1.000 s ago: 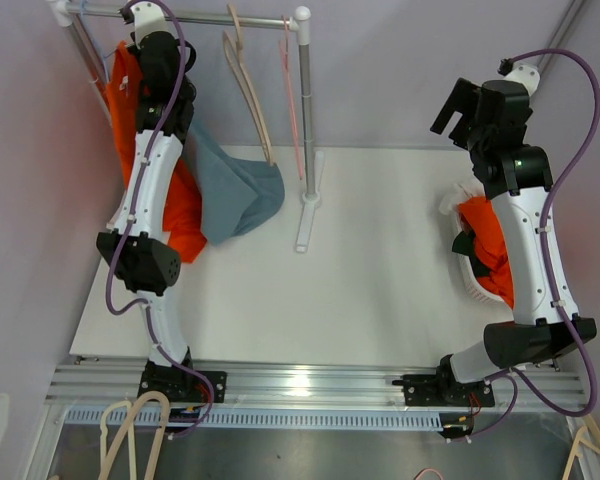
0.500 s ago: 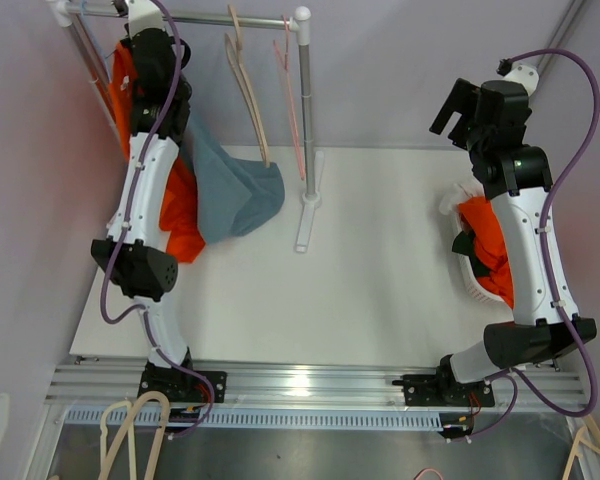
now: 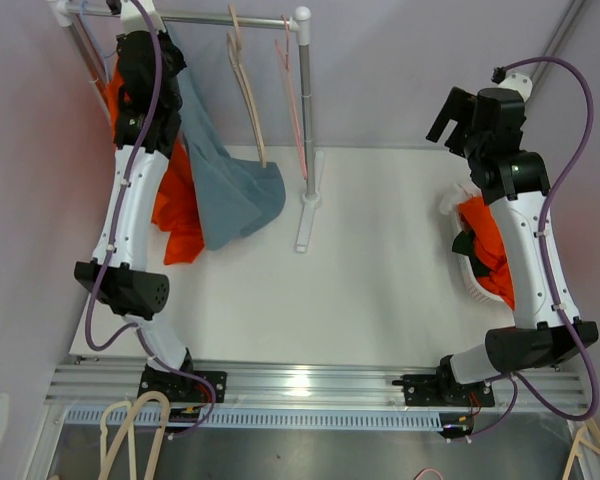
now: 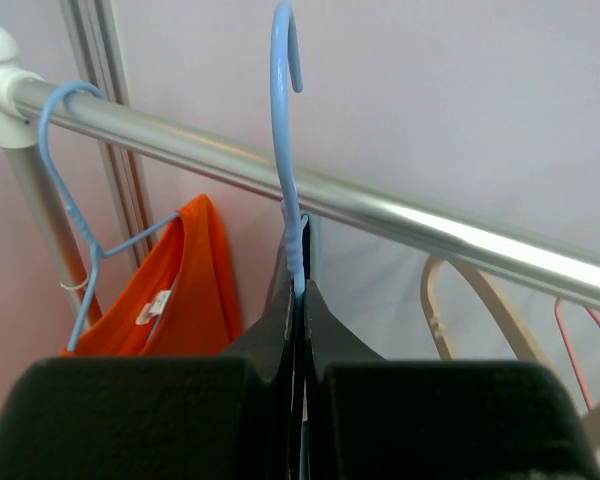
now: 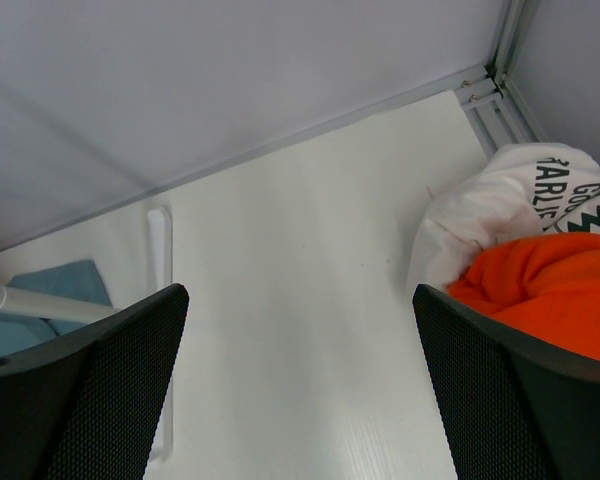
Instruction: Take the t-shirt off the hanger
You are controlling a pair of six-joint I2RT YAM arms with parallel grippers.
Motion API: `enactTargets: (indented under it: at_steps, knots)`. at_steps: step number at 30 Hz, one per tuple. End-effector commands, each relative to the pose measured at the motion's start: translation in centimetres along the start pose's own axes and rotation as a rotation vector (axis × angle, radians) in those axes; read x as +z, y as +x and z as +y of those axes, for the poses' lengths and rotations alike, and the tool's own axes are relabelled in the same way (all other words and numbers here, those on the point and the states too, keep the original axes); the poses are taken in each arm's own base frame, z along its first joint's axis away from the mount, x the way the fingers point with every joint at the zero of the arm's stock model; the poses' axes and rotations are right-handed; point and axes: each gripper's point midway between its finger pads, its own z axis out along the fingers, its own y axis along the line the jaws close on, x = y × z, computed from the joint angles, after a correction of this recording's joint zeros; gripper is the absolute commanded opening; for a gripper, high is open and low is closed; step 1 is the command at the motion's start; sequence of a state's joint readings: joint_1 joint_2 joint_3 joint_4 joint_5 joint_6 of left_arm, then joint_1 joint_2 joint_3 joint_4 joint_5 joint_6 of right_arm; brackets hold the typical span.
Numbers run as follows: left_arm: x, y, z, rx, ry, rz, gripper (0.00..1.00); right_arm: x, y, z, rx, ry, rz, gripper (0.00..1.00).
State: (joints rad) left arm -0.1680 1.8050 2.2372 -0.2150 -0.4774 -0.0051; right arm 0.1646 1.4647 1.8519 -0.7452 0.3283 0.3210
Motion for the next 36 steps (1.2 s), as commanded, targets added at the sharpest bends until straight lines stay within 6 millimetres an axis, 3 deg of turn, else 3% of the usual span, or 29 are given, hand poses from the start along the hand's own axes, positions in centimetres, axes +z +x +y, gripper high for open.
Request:
enactTargets:
  at_steps: [1,2,4,9,10,12,13,14,16,19,20,21,26,29,30,32,36]
  knots:
    - [-2.8,-4.1,-0.6,-0.085,0.092,-0.054,0.01,-1.6,-1.0,1.0,0.008,-0.067,-0.031,0.99]
    - [-3.0,-3.3,-0.5,-0.079,0.093,-0.030,0.01,-1.6,-0.6,1.1,0.004,-0.077,-0.021,1.00]
    - [-4.1,-4.0,-0.3,-0.096,0.112,-0.020,0.01,-1.8,-0.6,1.1,0.003,-0.086,-0.020,0.99]
    - [-6.9,-1.3,-0.5,-0.109,0.184,0.064,0.01,-2.9,-0.3,1.5,-0.006,-0.132,-0.015,1.00]
    - [-8.4,-3.1,-0.5,-0.126,0.225,0.030,0.01,-3.4,-0.4,1.4,-0.007,-0.140,-0.022,0.99]
    - [-9.7,-4.8,-0.5,-0.145,0.264,-0.019,0.01,-3.7,-0.1,1.3,-0.016,-0.149,-0.016,1.00]
    - [-10.2,-2.8,-1.1,-0.136,0.303,0.017,0.01,-3.8,0.0,1.3,-0.022,-0.153,-0.013,0.99]
    - [-11.8,-4.8,-0.6,-0.152,0.324,-0.023,0.01,-4.2,0.0,1.2,-0.024,-0.155,-0.011,0.99]
    - [-13.1,-4.2,-0.9,-0.166,0.363,-0.007,0.01,-4.5,0.2,1.2,-0.029,-0.164,-0.005,0.99]
    - [-16.3,-6.4,-0.2,-0.190,0.420,-0.070,0.01,-5.1,0.2,1.0,-0.030,-0.168,-0.008,0.99]
    - [-16.9,-5.9,-0.2,-0.185,0.437,-0.062,0.01,-5.2,0.4,0.9,-0.031,-0.169,-0.005,0.99]
    - [-18.4,-7.2,0.2,-0.192,0.458,-0.093,0.01,-5.5,0.3,1.0,-0.027,-0.178,-0.011,1.00]
    - [-22.0,-8.7,0.0,-0.183,0.564,-0.097,0.01,-5.7,1.2,1.9,-0.012,-0.229,0.015,1.00]
    - [-24.6,-9.0,-0.3,-0.191,0.644,-0.080,0.01,-6.2,2.0,3.5,-0.037,-0.325,0.048,0.99]
    - [-25.1,-8.4,-0.5,-0.198,0.667,-0.064,0.01,-6.8,2.6,4.9,-0.051,-0.408,0.067,1.00]
    - [-27.5,-9.3,-0.8,-0.229,0.742,-0.076,0.01,-8.5,3.7,7.7,-0.113,-0.522,0.064,0.99]
    - [-29.4,-8.8,-0.9,-0.238,0.794,-0.047,0.01,-9.6,5.5,9.8,-0.199,-0.564,0.046,1.00]
